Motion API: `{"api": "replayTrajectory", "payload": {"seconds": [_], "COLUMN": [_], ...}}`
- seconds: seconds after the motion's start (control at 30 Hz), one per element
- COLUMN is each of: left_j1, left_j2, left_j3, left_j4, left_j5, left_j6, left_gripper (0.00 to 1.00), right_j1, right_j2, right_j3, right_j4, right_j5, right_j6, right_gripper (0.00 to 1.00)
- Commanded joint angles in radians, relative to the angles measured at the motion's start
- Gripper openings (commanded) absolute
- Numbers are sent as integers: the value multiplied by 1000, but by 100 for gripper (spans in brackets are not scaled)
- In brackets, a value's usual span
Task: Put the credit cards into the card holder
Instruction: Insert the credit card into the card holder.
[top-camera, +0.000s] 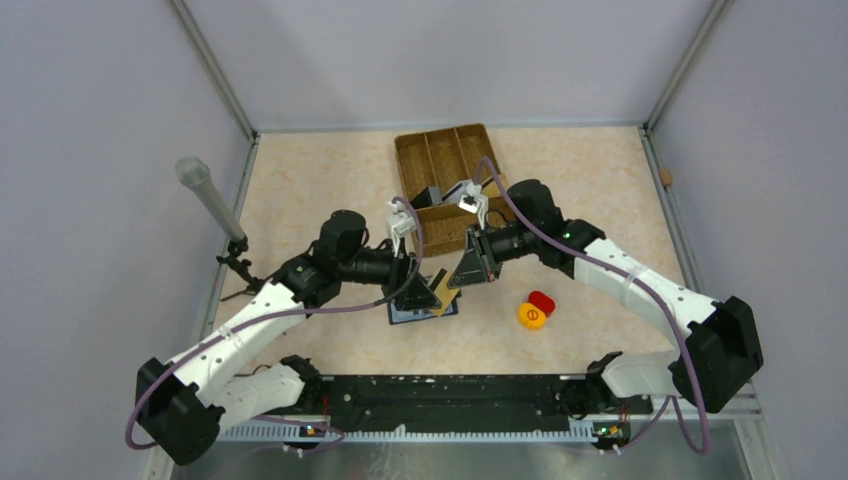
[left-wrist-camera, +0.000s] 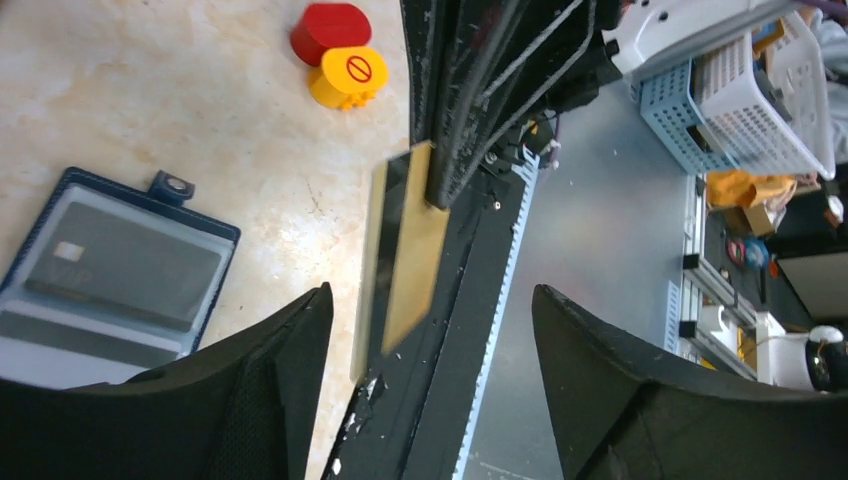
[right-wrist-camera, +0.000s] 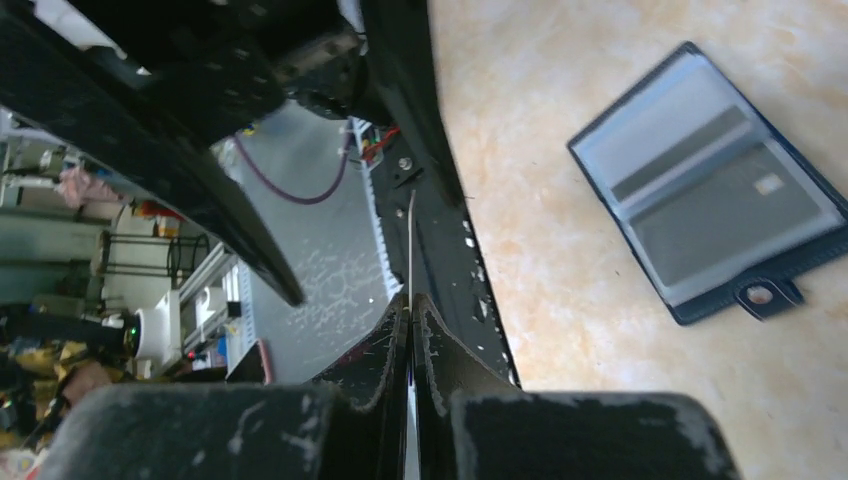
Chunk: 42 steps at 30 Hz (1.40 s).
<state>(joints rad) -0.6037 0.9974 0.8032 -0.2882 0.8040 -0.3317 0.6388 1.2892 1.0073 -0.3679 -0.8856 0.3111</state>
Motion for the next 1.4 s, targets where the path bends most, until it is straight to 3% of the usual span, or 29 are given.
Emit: {"api": "replayTrajectory", "payload": {"seconds": [0.0, 0.1, 0.37, 0.43, 0.67, 0.77, 0.83, 0.87, 0.9, 0.97, 1.03, 1.1, 1.23, 1.37], "left_j1": [-48, -57, -58, -57, -58, -57, -58, -57, -58, -58, -57, -58, -57, -52], "left_j2": [53, 73, 55, 56, 61, 60, 60, 60, 59, 51, 25, -5, -26, 22], "left_j3": [38, 33, 5, -8, -22, -32, -41, -48, -57, -80, -120, -178, -276, -323], "left_j4": [-3, -8, 75, 99, 109, 128, 144, 153, 165, 181, 192, 208, 258, 245], "left_j5": [17, 9, 15, 22, 14, 26, 48, 63, 76, 76, 22, -66, -330, -577], "left_j6": [16, 6, -47, -61, -67, -79, -89, -95, -101, -118, -139, -166, -261, -457], "left_gripper": [69, 56, 63, 60, 36, 20, 0, 0, 0, 0, 0, 0, 0, 0], "right_j1": [22, 22, 28, 30, 30, 30, 30, 30, 30, 30, 30, 32, 108, 219], "right_j2": [-22, -21, 2, 5, 11, 12, 14, 18, 18, 21, 20, 10, -43, -21], "right_j3": [10, 15, 27, 23, 23, 22, 24, 26, 25, 18, 2, -17, -59, -100], "right_j4": [132, 134, 35, 28, -5, -10, -17, -20, -22, -11, -6, -8, 5, 15], "right_j5": [-118, -130, -147, -146, -144, -142, -129, -116, -91, -38, 39, 205, 625, 964], "right_j6": [8, -1, -88, -101, -133, -136, -139, -138, -131, -102, -67, -15, 105, 215], "right_gripper": [0, 0, 0, 0, 0, 0, 0, 2, 14, 45, 61, 67, 69, 70]}}
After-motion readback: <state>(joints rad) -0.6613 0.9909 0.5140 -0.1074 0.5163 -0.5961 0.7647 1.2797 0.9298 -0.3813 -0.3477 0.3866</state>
